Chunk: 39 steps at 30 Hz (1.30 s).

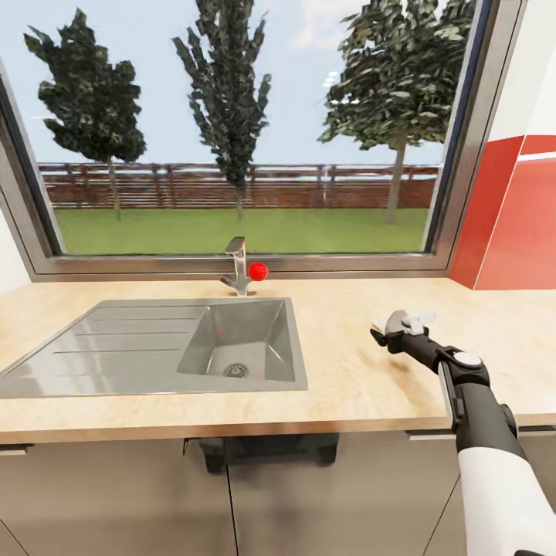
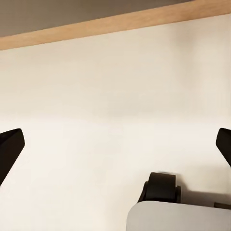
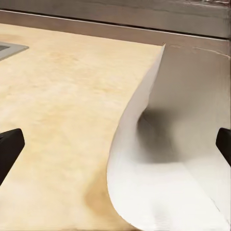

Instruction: Set up a coffee station on the kitchen countertop: keep the coffee maker on the countertop, move the bottle of coffee from the kitchen shelf to the counter next to the coffee maker, place a paper coffee filter on top of the coffee maker, put the saucer next to the coffee maker with the coffee cup on the saucer, and place the electric kettle next to the coffee maker.

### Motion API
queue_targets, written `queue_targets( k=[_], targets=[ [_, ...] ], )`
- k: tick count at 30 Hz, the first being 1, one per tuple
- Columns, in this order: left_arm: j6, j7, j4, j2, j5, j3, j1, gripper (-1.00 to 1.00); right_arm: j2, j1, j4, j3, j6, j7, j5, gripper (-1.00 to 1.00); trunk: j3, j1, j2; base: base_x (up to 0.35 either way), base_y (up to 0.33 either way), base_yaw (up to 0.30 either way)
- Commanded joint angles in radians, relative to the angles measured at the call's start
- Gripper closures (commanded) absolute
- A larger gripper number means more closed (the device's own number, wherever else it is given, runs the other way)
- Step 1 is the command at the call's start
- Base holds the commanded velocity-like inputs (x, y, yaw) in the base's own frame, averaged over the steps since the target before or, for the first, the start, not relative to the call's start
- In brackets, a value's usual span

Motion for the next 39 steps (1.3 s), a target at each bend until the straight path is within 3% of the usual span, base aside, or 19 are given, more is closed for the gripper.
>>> queue_targets(
  k=[1, 5, 11, 17, 23, 32, 39],
  targets=[
    [-0.005, -0.001, 0.003, -0.001, 0.007, -0.006, -0.001, -1.0, 0.0, -0.001, 0.003, -0.002, 0.002, 0.002, 0.007, -1.0, -0.001, 0.0, -0.001, 0.0, 0.0, 0.0],
    [-0.005, -0.001, 0.003, -0.001, 0.007, -0.006, 0.0, -1.0, 0.0, 0.0, 0.021, -0.002, -0.02, -0.005, 0.007, -1.0, -0.001, 0.0, -0.001, 0.0, 0.0, 0.0],
    [-0.012, -0.003, -0.016, -0.031, 0.005, -0.004, 0.01, -1.0, 0.034, 0.007, 0.055, -0.015, -0.017, -0.011, 0.013, -1.0, -0.001, 0.0, -0.001, 0.0, 0.0, 0.0],
    [-0.011, -0.002, -0.05, -0.039, 0.005, -0.005, 0.01, -1.0, 0.025, 0.04, 0.082, -0.016, -0.05, -0.024, 0.011, -1.0, -0.001, 0.0, -0.001, 0.0, 0.0, 0.0],
    [-0.012, -0.002, -0.052, -0.04, 0.005, -0.005, 0.01, -1.0, 0.022, 0.051, 0.082, -0.017, -0.084, -0.027, -0.04, -1.0, -0.001, 0.0, -0.001, 0.079, 0.0, 0.0],
    [-0.012, -0.002, -0.052, -0.04, 0.005, -0.006, 0.01, -1.0, 0.022, 0.052, 0.067, -0.03, -0.121, -0.029, 0.01, -1.0, -0.001, 0.0, -0.001, 0.015, 0.0, 0.0],
    [-0.012, -0.002, -0.052, -0.041, 0.005, -0.006, 0.01, -1.0, 0.02, 0.052, 0.066, -0.03, -0.121, -0.029, 0.01, -1.0, -0.001, 0.0, -0.001, 0.122, 0.0, 0.0]
  ],
)
